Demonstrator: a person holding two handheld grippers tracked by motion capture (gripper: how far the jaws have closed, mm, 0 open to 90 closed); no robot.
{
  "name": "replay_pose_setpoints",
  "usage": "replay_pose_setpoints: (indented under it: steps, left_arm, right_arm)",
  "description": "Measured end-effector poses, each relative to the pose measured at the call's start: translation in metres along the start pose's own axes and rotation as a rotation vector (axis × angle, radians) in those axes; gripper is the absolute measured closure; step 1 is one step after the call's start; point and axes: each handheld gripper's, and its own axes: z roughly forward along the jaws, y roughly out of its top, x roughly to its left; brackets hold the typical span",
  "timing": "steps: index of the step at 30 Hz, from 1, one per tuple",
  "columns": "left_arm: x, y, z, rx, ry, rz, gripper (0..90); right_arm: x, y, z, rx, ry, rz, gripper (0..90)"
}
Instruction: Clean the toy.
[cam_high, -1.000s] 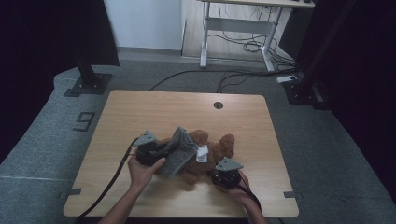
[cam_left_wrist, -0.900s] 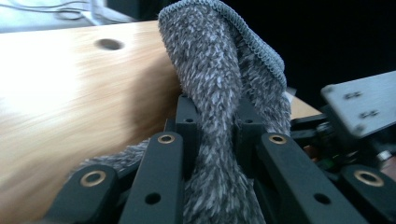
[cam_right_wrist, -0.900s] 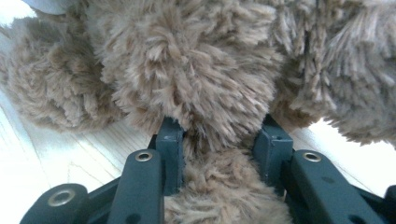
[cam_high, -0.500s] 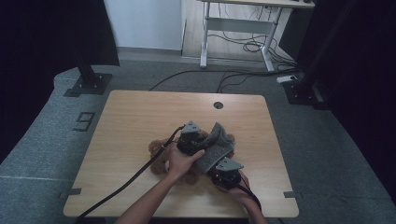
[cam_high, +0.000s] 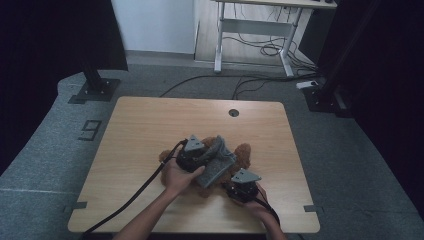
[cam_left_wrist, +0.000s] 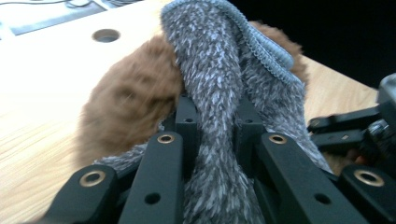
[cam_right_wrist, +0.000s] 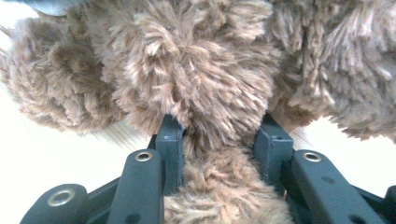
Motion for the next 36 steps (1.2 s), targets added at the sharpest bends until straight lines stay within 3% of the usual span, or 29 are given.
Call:
replay_pose_setpoints:
  steps: [11,13,19,24,29,32,36]
  left_arm:
    - [0.044,-0.031,-0.056,-0.072,0.066,-0.088,76.7]
    - [0.055,-0.040,-0.064,-0.086,0.066,-0.131,76.6]
    - [0.078,-0.067,-0.080,-0.095,0.104,-0.203,76.5]
    - [0.098,-0.093,-0.081,-0.038,0.158,-0.264,76.7]
    - [0.106,-0.122,-0.066,0.054,0.153,-0.306,76.8]
    - [0.105,-0.122,-0.065,0.043,0.142,-0.314,76.9]
    - [0.103,-0.100,-0.081,-0.035,0.142,-0.296,77.0]
  right_arm:
    - [0.000,0.000,0.000,-0.001,0.002,0.005,60.6]
    - [0.000,0.000,0.000,-0.001,0.001,0.006,60.6]
    - [0.000,0.000,0.000,-0.003,0.003,0.007,60.5]
    - [0.000,0.000,0.000,-0.002,0.003,0.011,60.6]
    - [-0.001,0.000,0.000,0.002,0.004,0.010,60.6]
    - [-0.001,0.000,0.001,0.002,0.003,0.010,60.6]
    - [-0.002,-0.001,0.001,0.003,0.010,0.021,60.6]
